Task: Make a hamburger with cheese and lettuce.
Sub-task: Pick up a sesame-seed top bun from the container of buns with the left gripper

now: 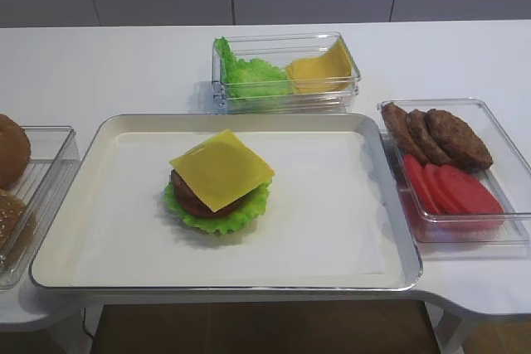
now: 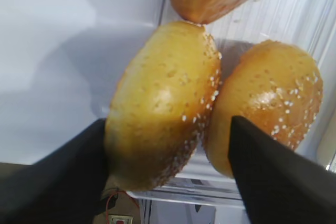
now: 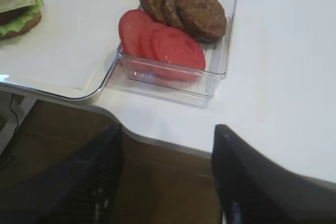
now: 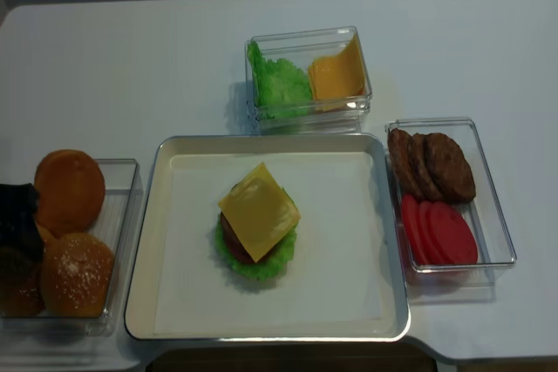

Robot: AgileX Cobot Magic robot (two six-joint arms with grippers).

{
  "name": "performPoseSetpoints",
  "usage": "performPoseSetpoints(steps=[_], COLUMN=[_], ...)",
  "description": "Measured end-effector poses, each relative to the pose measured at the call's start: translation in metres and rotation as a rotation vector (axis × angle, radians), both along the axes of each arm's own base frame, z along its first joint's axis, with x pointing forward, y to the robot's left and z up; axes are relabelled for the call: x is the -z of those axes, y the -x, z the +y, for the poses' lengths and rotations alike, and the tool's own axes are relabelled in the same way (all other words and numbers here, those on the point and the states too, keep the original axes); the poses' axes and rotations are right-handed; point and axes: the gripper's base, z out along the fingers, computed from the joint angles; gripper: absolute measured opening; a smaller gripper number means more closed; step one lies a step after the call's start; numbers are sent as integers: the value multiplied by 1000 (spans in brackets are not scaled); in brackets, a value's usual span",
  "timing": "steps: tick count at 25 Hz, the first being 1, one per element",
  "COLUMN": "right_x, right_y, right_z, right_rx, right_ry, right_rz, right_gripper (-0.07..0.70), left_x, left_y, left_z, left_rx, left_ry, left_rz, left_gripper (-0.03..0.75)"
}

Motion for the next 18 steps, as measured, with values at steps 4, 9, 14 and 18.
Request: performPoseSetpoints(steps=[4,9,14,18], right_x=[0,0,0,0], right_y=[0,0,0,0], right_z=[0,0,0,0], right_rx=[0,0,0,0], right_ry=[0,0,0,0], right_rz=[0,0,0,0], right_gripper=[424,424,424,424], left_x=[0,0,0,0], left_y=[0,0,0,0], left_z=[0,0,0,0], left_rx=[2,2,4,4], left_ry=[0,0,-2,-2], left_rz=[0,0,0,0], left_gripper=[486,427,369,333])
